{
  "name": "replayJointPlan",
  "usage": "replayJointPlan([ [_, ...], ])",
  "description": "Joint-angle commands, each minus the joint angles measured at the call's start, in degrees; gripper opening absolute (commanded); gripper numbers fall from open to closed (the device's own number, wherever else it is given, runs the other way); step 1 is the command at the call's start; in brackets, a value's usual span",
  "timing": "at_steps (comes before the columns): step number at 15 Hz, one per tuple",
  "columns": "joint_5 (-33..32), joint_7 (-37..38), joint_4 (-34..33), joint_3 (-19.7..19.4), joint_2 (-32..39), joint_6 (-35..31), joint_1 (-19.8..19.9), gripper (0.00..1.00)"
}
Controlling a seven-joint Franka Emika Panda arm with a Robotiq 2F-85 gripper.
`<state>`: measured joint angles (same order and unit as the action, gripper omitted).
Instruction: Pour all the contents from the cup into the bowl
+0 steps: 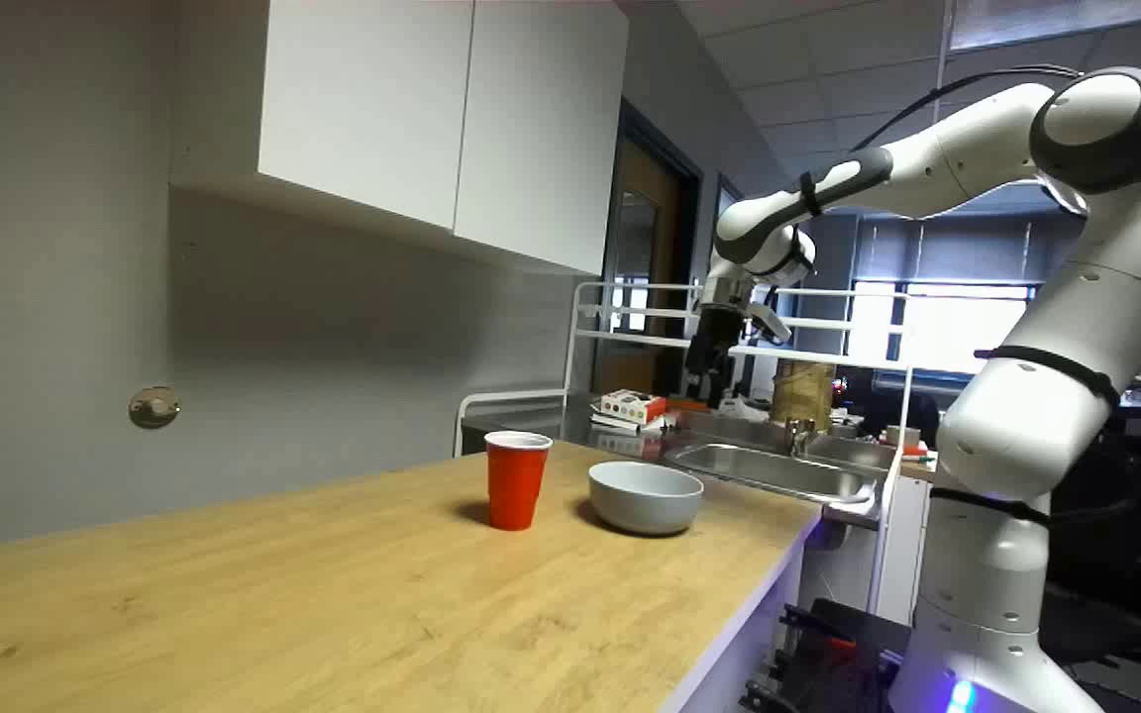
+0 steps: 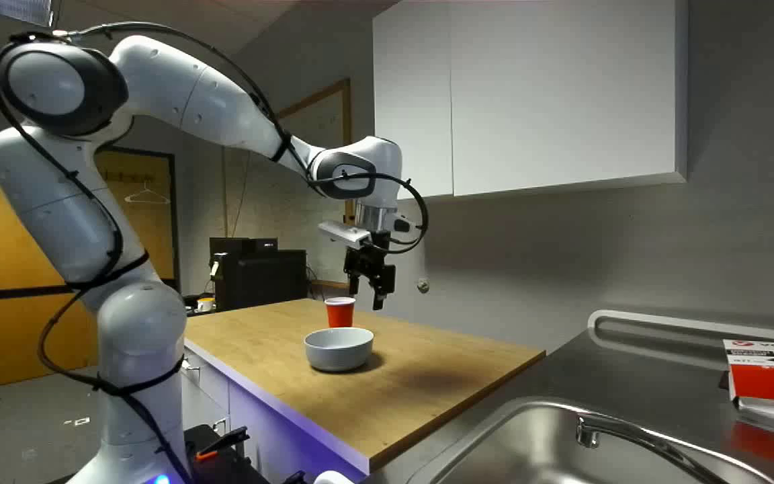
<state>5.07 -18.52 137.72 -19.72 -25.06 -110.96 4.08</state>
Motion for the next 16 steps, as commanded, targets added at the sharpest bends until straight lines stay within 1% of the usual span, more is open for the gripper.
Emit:
replayJointPlan([
  [1, 0.72, -0.63, -0.18, 1.51, 0.28, 0.16, 1.72, 1.0],
  [9, 0.72, -0.63, -0.24, 1.51, 0.22, 0.13, 1.71, 1.0],
  [13, 1.32, 0.6, -0.69, 2.99, 1.31, 0.23, 1.49, 1.0],
  [16, 2.3, 2.36, -1.0, 5.75, 3.14, 0.45, 0.18, 1.0],
])
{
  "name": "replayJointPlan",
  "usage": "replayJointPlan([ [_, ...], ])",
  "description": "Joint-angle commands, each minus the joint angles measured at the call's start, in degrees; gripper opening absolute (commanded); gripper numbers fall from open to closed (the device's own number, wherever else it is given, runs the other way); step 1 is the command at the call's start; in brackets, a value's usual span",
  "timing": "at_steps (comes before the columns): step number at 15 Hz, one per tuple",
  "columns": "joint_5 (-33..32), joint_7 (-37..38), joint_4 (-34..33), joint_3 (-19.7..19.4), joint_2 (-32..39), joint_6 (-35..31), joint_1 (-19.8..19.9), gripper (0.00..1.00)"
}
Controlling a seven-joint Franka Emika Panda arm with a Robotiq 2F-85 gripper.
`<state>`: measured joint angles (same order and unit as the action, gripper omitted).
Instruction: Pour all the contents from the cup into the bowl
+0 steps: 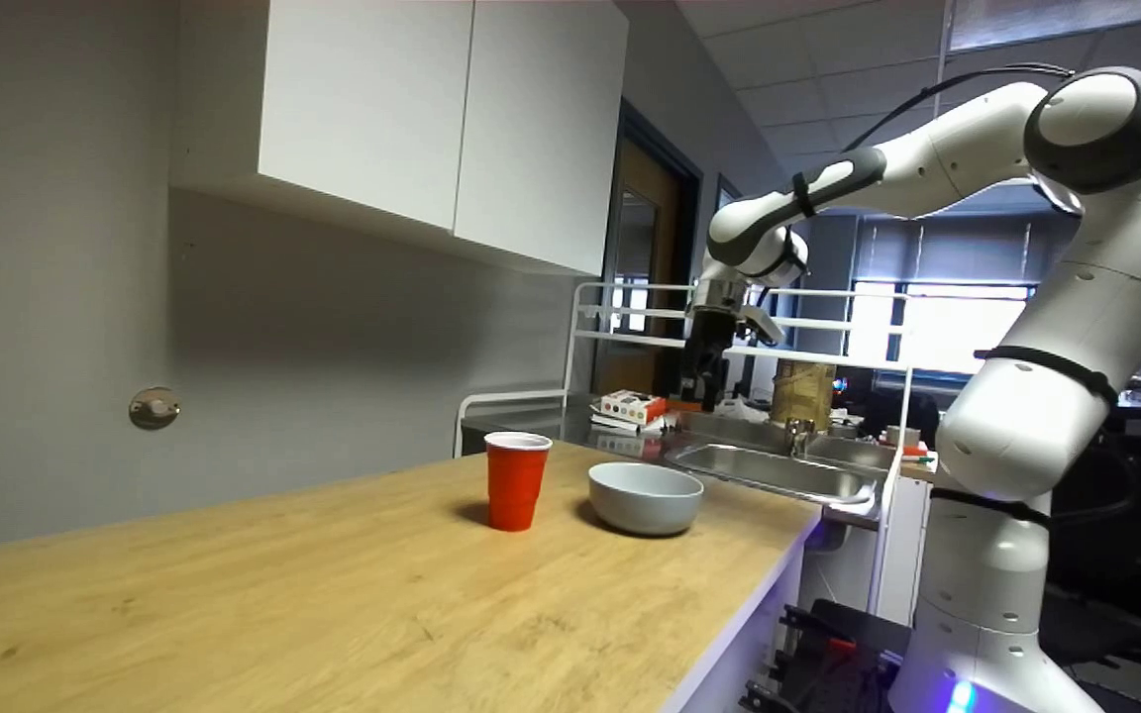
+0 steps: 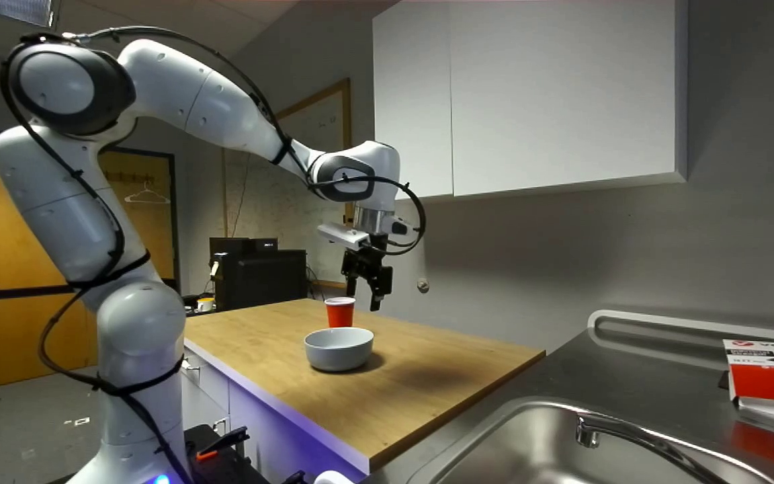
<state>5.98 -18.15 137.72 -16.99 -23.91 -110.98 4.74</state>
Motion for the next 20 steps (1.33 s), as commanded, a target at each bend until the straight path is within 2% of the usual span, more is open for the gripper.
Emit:
replayJointPlan([
  [1, 1.58, 2.85, -0.92, 4.36, 2.32, 0.46, -0.92, 1.0],
  [8, 2.18, 10.37, -1.1, 13.93, 3.29, -0.06, -5.63, 1.0],
  [15, 2.46, 9.48, -3.09, 19.55, 4.67, -4.75, -11.45, 1.0],
  [20, 1.37, 12.13, -8.53, 23.33, 11.4, -6.9, -13.66, 1.0],
])
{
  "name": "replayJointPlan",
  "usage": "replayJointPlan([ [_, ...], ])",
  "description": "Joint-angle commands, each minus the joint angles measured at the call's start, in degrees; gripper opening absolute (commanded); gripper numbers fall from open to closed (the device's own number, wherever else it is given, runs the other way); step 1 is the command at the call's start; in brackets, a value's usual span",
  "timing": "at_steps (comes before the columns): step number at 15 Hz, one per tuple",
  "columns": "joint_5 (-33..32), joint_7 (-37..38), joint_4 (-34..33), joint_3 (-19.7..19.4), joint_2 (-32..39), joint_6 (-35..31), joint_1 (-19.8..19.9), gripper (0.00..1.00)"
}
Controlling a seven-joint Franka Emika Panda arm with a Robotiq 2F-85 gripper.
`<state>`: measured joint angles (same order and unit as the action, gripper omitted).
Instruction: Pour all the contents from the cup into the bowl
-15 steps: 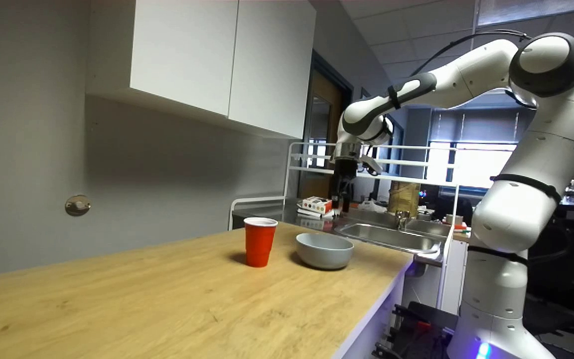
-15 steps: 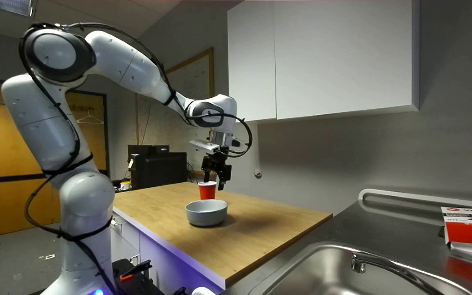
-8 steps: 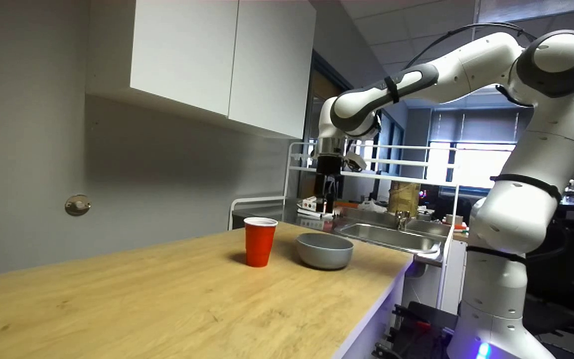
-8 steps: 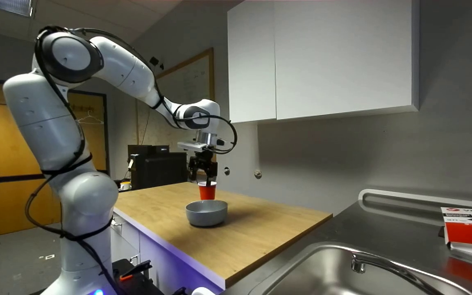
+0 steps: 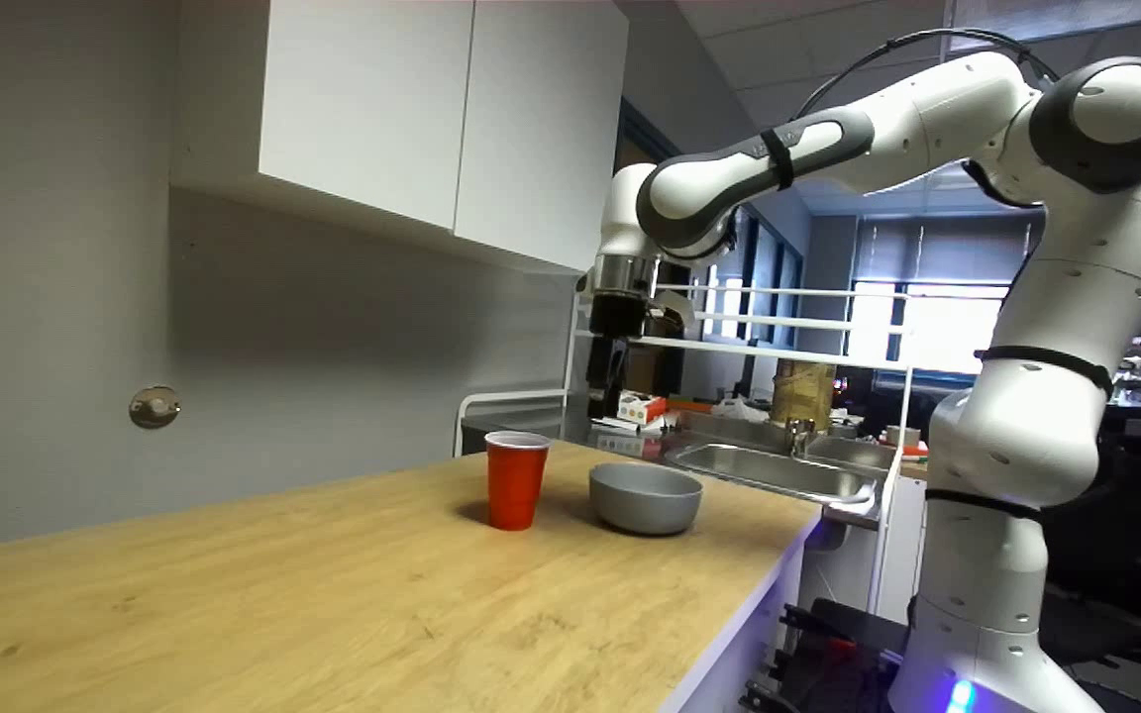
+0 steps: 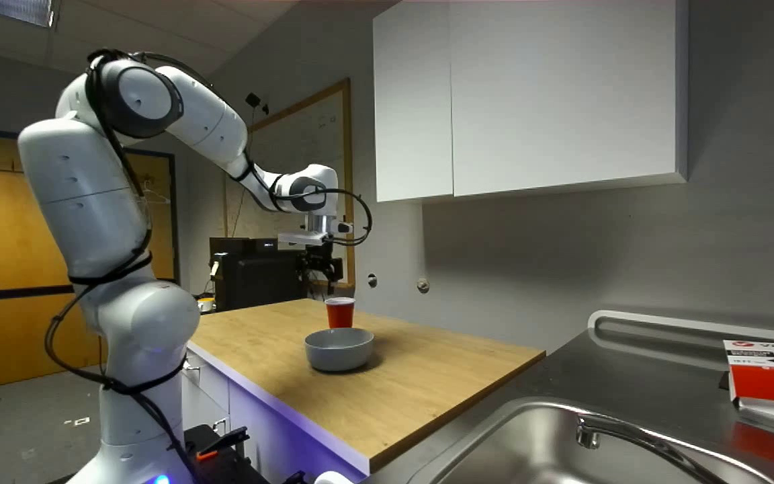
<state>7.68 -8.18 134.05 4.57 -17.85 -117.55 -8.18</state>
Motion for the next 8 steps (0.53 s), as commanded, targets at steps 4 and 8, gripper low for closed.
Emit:
replayJointPlan([
  [4, -1.42, 3.6, -9.72, 4.01, 11.79, -0.38, -1.63, 1.0],
  [8, -3.81, 4.27, -14.59, 5.2, 17.58, 0.55, -2.04, 1.0],
])
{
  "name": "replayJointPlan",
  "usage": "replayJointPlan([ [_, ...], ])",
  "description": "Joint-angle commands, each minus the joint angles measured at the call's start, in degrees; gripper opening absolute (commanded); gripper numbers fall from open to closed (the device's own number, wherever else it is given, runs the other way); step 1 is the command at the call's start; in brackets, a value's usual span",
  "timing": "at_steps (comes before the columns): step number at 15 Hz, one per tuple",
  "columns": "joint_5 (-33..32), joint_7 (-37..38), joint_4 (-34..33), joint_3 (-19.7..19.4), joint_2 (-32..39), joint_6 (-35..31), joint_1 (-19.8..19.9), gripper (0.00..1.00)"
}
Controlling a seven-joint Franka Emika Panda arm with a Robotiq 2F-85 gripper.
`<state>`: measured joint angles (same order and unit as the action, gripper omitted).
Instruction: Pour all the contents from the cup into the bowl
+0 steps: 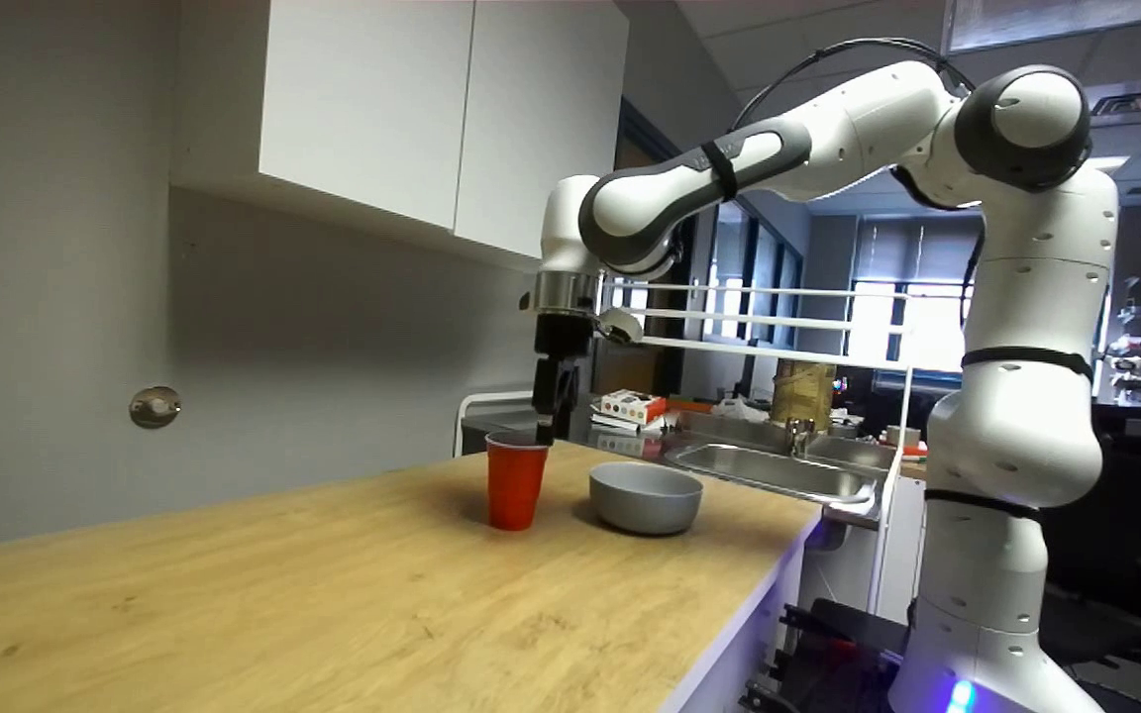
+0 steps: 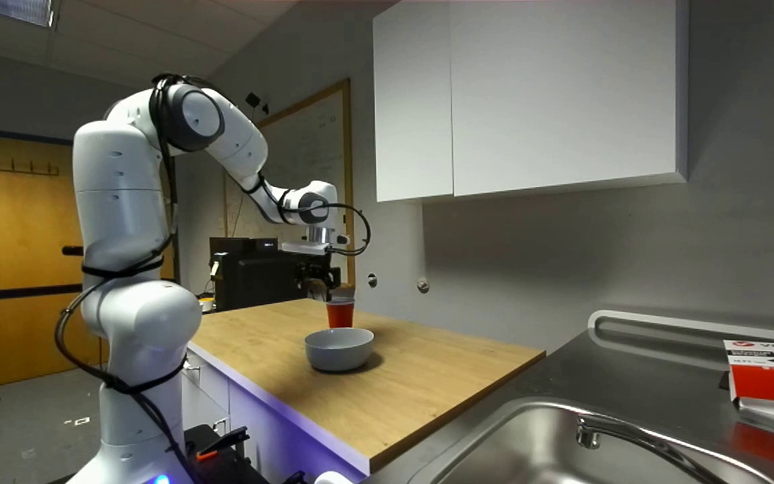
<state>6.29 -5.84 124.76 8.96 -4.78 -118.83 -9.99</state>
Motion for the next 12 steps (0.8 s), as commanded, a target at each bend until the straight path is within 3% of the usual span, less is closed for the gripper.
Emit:
replayJointPlan([
  [1, -2.99, 2.01, -6.31, 0.98, 5.42, 2.14, -0.35, 1.0],
  [12, -7.03, 2.37, -15.87, 1.18, 14.78, 4.94, -1.25, 1.0],
])
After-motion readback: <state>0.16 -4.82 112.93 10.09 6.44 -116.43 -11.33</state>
